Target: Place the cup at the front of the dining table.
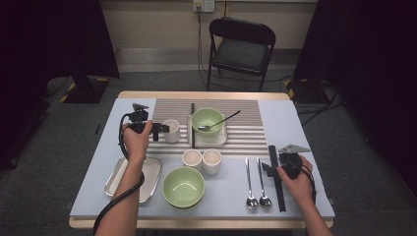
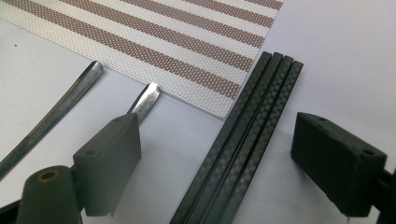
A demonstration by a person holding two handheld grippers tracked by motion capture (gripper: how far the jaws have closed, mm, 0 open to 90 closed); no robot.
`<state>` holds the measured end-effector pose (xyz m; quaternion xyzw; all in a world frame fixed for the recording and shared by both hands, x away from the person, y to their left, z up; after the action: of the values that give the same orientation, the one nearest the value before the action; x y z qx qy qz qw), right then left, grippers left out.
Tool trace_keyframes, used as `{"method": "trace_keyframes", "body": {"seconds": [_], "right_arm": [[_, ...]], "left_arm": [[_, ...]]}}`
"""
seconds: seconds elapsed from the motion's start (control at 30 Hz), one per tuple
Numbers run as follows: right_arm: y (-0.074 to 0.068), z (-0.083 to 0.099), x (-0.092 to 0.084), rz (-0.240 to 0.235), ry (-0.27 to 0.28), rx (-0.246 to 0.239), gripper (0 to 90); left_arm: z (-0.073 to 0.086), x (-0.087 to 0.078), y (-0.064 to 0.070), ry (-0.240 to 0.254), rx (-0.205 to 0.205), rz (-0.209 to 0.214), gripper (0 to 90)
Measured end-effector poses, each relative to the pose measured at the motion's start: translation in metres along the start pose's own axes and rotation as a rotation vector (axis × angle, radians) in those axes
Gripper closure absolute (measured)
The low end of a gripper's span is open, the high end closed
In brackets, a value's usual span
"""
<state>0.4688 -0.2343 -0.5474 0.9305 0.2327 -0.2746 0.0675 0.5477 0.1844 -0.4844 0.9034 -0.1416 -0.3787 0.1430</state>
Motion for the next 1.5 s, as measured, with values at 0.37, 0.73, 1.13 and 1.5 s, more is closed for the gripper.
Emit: {"method": "trace_keyframes", "body": {"seconds": [0.37,0.73,1.13,1.5], "right_arm": [[0.0,0.0,0.0,0.0,-0.001,0.002,15.2],[0.0,0.0,0.0,0.0,-0.001,0.001,15.2],[0.0,0.0,0.0,0.001,-0.001,0.002,15.2],[0.0,0.0,0.0,0.0,0.0,0.0,15.2]], "left_arm": [[0.003,-0.004,-0.002,-0.009,0.006,0.007,17.7],[0.008,-0.007,0.0,-0.011,0.009,0.025,18.7],[0.01,-0.011,-0.001,-0.014,0.021,0.036,18.3],[0.016,-0.015,0.001,-0.024,0.029,0.059,18.3]]}}
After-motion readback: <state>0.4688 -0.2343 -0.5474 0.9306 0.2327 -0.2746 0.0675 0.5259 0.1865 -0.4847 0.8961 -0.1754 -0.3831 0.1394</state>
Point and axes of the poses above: each handheld gripper's, and its own axes: x roughly forward along the jaws, z roughly out of its underside, y roughly to its right, the point moved 10 cm from there along x, roughly forward along the jaws, and after that the axes turned 10 degrees about y, right-handed, at the moved point
